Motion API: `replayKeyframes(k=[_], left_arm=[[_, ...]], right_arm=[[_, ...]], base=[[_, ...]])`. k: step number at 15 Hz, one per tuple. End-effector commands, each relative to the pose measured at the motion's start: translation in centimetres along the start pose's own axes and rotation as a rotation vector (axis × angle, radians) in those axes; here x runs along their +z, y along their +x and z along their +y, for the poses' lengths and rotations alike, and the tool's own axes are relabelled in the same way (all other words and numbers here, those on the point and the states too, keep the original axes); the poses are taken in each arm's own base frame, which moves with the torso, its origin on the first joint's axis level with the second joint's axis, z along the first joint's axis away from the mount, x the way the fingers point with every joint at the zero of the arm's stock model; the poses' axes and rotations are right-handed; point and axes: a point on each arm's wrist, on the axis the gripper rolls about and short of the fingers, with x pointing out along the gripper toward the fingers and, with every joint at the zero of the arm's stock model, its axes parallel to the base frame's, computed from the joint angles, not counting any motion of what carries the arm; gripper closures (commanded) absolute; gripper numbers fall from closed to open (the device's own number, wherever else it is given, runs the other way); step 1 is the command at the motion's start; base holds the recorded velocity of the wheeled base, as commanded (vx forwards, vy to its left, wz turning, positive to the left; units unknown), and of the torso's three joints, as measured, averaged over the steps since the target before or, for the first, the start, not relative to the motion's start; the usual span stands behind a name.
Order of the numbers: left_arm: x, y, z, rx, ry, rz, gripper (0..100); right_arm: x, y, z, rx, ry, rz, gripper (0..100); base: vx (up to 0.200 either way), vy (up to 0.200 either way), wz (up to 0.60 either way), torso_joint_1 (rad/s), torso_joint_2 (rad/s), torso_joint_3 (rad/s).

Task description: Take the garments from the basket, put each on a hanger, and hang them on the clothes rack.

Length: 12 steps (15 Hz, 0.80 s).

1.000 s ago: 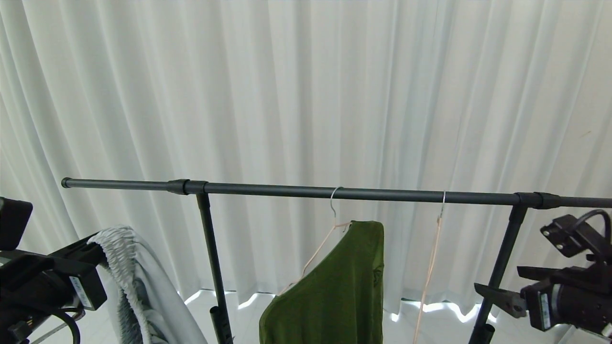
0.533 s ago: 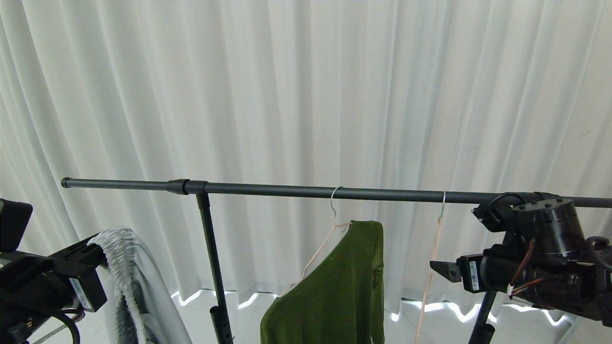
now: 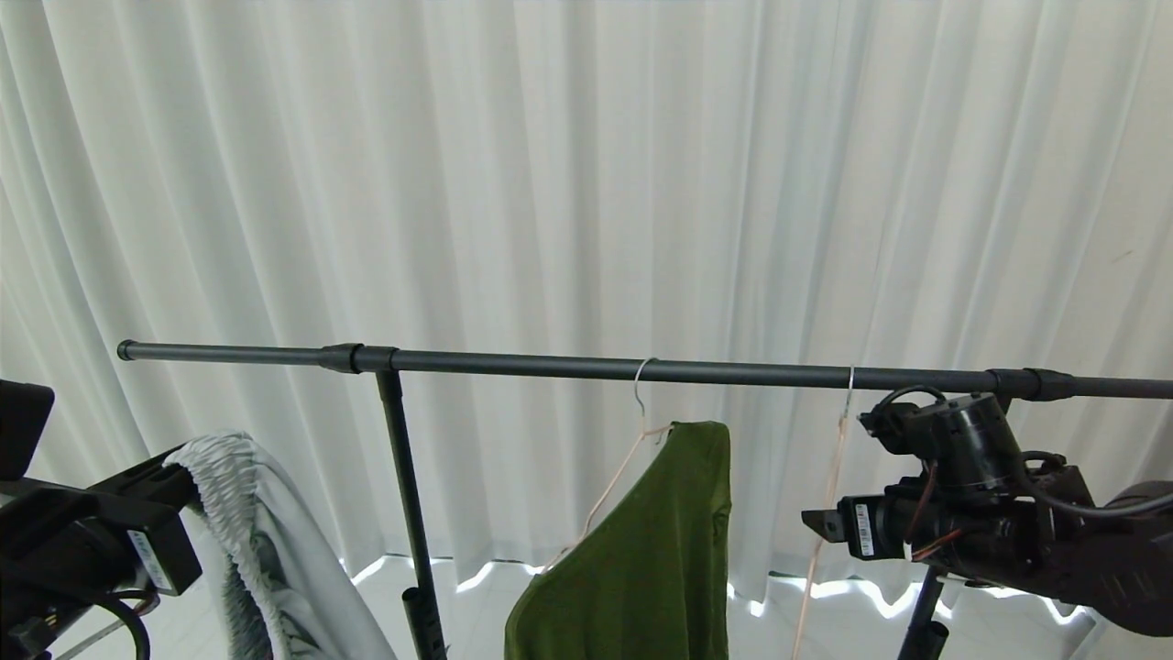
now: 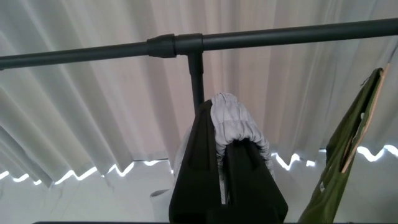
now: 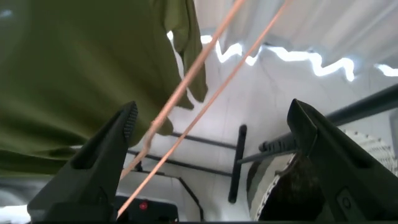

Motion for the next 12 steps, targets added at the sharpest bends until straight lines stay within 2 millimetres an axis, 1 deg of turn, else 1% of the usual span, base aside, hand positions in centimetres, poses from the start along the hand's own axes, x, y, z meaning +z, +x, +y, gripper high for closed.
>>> replayKeyframes(k=[1,3,7,12], left_arm=[[0.07,-0.1,0.03,0.002,0.0,-0.007,100],[0.09,-0.13,0.03,0.003,0.0,-0.008,100],[0.13,-0.13,0.04,0.003,0.0,-0.01,100],[0.17,-0.12,0.04,0.003,0.0,-0.011,100]], right_arm=[[-0.27,0.19,-0.1,-0.015,0.004,0.01,0],[-0.58,0.27,-0.29,-0.054,0.002,0.01,0],[-0.64,0.24,-0.41,-0.06,0.004,0.01,0],[-0.98,0.82,-0.28,-0.063,-0.002,0.029,0]], base=[[0.0,0.0,0.0,0.0,0.0,0.0],[0.0,0.0,0.0,0.0,0.0,0.0],[0.0,0.0,0.0,0.0,0.0,0.0],[0.0,0.0,0.0,0.0,0.0,0.0]])
